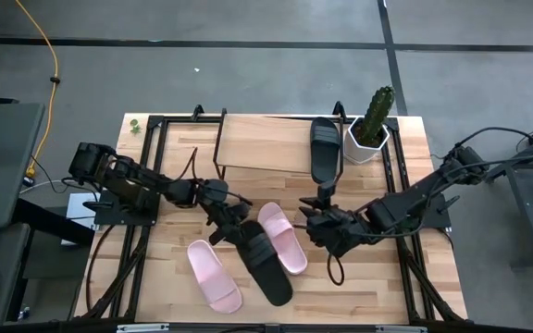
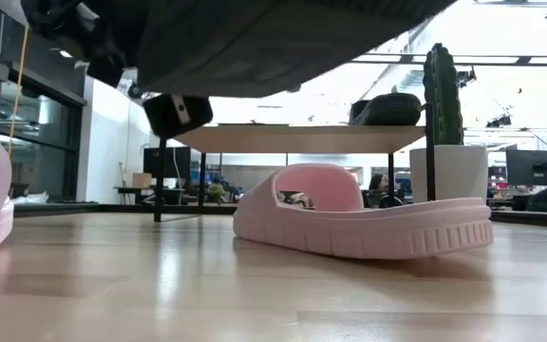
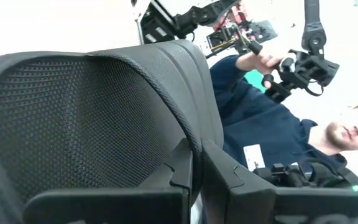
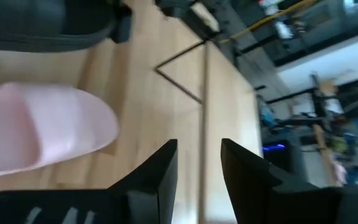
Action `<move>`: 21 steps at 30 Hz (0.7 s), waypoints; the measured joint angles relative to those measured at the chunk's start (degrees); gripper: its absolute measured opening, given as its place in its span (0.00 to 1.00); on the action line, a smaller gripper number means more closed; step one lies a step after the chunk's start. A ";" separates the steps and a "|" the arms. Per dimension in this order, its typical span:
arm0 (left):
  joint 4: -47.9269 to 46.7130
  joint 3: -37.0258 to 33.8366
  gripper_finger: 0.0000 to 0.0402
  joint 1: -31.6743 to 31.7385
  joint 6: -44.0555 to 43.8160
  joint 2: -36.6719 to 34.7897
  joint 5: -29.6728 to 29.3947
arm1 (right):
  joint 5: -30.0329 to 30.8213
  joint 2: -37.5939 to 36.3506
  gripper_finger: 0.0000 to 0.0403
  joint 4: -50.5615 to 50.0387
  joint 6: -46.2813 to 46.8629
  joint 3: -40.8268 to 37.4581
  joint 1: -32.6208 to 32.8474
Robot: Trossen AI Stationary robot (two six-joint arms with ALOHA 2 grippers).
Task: Pick and place slides into the shelf
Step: Put the black slide on the shelf
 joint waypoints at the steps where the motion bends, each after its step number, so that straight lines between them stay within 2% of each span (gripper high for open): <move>1: -0.03 0.45 0.01 0.00 0.12 -0.02 0.27 | 1.39 -0.08 0.29 -0.02 0.44 0.00 0.25; 9: -3.49 4.95 0.01 0.00 1.36 -0.87 1.41 | 2.91 -0.35 0.29 -5.35 5.07 3.36 1.21; 16: -21.35 12.35 0.01 0.00 10.02 -4.58 -0.89 | 3.03 -0.33 0.29 -15.71 8.79 8.73 1.80; 21: -31.30 18.01 0.01 0.00 14.08 -7.38 -3.23 | 4.96 -0.34 0.29 -19.91 7.54 11.01 2.61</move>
